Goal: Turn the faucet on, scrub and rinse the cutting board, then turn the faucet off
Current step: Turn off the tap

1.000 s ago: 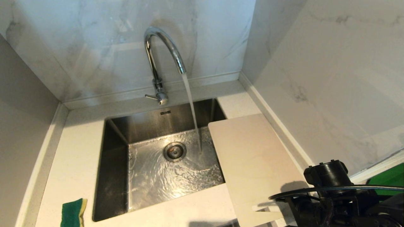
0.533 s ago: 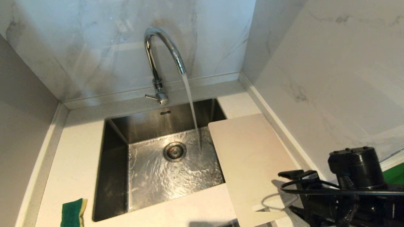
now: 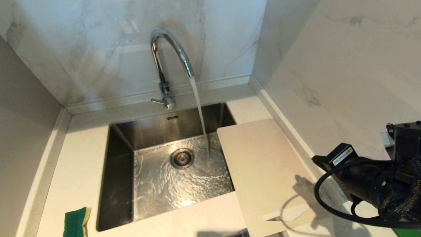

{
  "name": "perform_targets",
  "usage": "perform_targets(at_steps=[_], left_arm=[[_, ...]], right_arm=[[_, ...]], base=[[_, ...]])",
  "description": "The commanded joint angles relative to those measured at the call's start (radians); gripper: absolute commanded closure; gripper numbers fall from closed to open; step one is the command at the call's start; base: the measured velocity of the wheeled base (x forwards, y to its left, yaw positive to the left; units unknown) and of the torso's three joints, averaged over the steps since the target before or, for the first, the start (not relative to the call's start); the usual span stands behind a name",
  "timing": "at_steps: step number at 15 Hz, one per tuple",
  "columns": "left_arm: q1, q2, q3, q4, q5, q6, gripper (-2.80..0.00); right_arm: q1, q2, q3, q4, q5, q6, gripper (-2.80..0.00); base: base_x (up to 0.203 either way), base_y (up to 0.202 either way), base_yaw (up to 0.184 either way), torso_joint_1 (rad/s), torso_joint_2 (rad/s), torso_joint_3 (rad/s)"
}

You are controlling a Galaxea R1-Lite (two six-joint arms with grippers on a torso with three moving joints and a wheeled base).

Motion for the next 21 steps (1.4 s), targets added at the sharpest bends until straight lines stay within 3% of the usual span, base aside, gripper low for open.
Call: perform_targets(at_steps=[1,4,6,11,14,18,21], left_arm=[[0.000,0.001,0.002,0.000,0.000,0.000,0.00],[0.000,0.001,0.002,0.000,0.001,0.000,0.00],[0.000,0.001,0.002,0.000,0.002,0.000,0.00],[0.000,0.001,0.002,0.000,0.000,0.000,0.00],[0.000,0.001,0.002,0.000,0.000,0.000,0.00],[0.000,0.001,0.002,0.000,0.001,0.000,0.00],[0.000,0.001,0.002,0.000,0.000,0.000,0.00]], right_arm=[[-0.024,-0.040,-0.052,0.004,0.009,-0.203,0.00],[-0.043,-0.122,-0.061,0.067,0.015,-0.407,0.00],[-0.101,-0.184,-0.053,0.111,0.048,-0.500,0.00],[-0.180,-0.366,-0.044,0.305,0.080,-0.614,0.00],[-0.292,-0.518,-0.010,0.432,0.156,-0.671,0.00],[-0.403,-0.723,0.168,0.467,0.200,-0.758,0.00],[-0.429,-0.889,0.320,0.464,0.203,-0.792,0.00]], base=[[0.000,0.000,0.000,0.000,0.00,0.000],[0.000,0.000,0.000,0.000,0.00,0.000],[0.000,0.000,0.000,0.000,0.00,0.000],[0.000,0.000,0.000,0.000,0.00,0.000],[0.000,0.000,0.000,0.000,0.00,0.000],[0.000,0.000,0.000,0.000,0.00,0.000],[0.000,0.000,0.000,0.000,0.00,0.000]])
